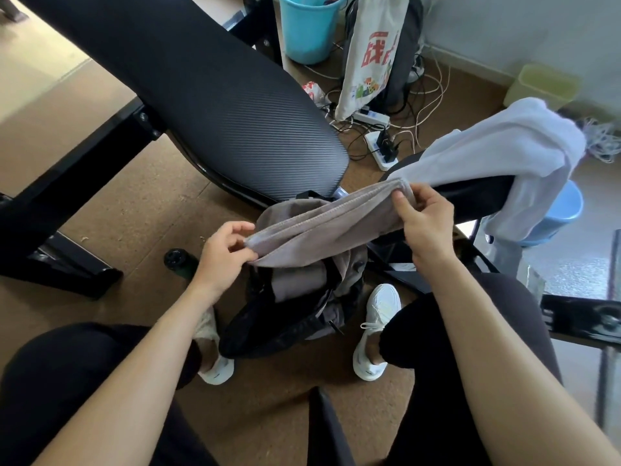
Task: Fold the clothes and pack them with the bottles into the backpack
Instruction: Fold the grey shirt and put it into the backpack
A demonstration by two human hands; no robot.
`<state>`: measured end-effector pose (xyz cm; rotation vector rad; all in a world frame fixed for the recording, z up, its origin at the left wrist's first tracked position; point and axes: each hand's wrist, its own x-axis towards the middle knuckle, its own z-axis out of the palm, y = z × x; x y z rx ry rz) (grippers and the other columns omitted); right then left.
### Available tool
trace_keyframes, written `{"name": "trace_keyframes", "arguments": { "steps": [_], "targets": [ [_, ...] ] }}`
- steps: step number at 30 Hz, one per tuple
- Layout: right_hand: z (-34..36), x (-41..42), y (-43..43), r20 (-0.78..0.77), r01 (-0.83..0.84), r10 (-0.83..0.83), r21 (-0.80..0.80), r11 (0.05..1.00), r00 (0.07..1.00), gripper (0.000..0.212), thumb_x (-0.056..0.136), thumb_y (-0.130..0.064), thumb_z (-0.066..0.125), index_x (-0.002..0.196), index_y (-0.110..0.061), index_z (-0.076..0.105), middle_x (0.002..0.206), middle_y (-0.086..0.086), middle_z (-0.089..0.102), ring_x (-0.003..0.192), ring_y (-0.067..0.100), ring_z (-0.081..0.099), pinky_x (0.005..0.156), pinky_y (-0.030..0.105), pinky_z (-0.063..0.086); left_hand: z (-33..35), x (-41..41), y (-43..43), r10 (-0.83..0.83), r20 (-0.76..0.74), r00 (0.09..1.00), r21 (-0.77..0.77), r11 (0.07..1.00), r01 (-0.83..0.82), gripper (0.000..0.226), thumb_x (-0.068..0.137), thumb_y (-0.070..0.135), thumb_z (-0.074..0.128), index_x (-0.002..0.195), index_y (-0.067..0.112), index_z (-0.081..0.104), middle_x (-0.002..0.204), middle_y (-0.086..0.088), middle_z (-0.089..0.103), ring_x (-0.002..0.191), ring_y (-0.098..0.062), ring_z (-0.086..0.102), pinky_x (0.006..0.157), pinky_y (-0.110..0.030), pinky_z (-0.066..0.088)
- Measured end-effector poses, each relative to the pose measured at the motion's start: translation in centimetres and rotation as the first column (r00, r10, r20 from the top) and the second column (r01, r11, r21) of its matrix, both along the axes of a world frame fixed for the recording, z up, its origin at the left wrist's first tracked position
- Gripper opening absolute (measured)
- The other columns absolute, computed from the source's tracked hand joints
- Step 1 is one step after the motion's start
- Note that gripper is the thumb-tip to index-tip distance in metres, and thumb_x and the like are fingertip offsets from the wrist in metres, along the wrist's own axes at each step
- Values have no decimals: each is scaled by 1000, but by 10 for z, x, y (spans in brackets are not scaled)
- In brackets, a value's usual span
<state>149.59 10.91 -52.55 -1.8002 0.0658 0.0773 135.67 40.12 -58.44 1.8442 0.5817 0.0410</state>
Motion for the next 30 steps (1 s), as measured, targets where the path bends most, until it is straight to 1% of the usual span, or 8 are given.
{"name": "trace_keyframes", "arguments": {
  "steps": [3,5,12,20,23,26,28,30],
  "targets": [
    [-7,0,2,92,-28,59,-315,949,994,18,100,-33,62,99,-15,66,84,1,67,87,17,60,83,44,54,2,0,9,78,-13,997,-224,971,-79,17,72,7,66,83,-5,70,86,-10,66,83,-20,57,78,-34,43],
    [-6,-2,5,108,-47,111,-470,881,988,20,103,-37,55,96,-19,58,84,0,60,98,26,57,91,52,48,2,1,15,119,-32,992,-304,945,-123,36,64,20,63,76,-14,59,82,-11,55,81,-22,48,78,-39,34],
    [-3,-11,16,4,-150,163,-375,915,987,27,107,-28,48,86,-11,45,73,-4,47,66,10,42,60,23,36,13,1,24,206,-231,951,-536,788,-301,45,71,33,59,100,1,72,109,-19,71,99,-31,66,87,-41,47],
    [-18,-3,18,-141,-145,100,-360,922,985,29,105,-32,48,87,-9,52,79,-2,53,72,14,46,61,29,37,18,0,14,-38,-353,935,-675,703,-226,69,98,68,45,129,12,71,127,-15,71,122,-33,66,109,-46,46],
    [-20,-2,19,-150,-146,97,-362,921,984,31,105,-31,47,92,-5,55,81,0,55,73,15,48,63,33,38,14,2,12,83,-292,953,-532,814,-234,37,100,35,62,125,8,70,120,-15,74,116,-32,68,99,-42,53],
    [-22,-2,21,-146,-142,92,-380,914,985,31,106,-29,46,93,-2,55,80,0,54,77,19,48,66,35,36,2,2,10,189,-226,955,18,982,-190,28,105,31,54,92,8,61,92,-10,68,92,-32,64,72,-38,45],
    [-23,-4,22,-139,-150,101,-411,899,985,29,106,-28,46,93,-4,55,81,1,55,79,21,48,66,35,34,0,-1,7,196,-224,955,386,917,-98,38,107,36,46,76,14,42,82,-9,56,82,-31,52,70,-40,35],
    [-23,-5,23,-121,-142,99,-431,891,988,29,106,-28,46,94,-4,57,85,3,58,84,24,52,72,34,35,3,-2,3,222,-196,955,441,890,-116,41,108,38,42,72,18,36,79,-6,52,82,-31,49,72,-40,33]
  ]
}}
